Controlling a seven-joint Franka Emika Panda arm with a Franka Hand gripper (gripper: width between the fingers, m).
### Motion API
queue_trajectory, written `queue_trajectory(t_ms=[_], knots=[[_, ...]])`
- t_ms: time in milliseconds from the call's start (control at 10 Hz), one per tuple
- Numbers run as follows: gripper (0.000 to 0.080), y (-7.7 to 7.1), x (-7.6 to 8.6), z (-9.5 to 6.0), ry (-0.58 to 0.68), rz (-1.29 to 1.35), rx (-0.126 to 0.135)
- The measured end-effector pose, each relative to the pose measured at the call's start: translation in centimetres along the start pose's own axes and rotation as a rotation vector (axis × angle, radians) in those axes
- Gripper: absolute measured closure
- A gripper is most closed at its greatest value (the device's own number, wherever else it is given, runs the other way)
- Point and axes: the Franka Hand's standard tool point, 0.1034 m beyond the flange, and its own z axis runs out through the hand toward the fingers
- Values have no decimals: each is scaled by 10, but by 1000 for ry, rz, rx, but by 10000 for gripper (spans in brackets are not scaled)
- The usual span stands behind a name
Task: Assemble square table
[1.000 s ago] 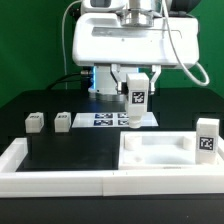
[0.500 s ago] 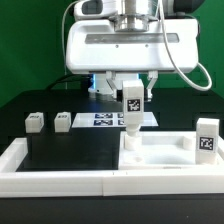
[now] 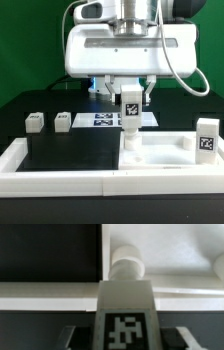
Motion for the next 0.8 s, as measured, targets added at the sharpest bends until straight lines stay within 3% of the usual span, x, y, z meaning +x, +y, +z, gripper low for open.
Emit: queue_trajectory(t_ms=[200, 800], knots=[[508, 0, 7, 6, 4, -4, -4], [508, -3, -1, 21, -17, -14, -7]])
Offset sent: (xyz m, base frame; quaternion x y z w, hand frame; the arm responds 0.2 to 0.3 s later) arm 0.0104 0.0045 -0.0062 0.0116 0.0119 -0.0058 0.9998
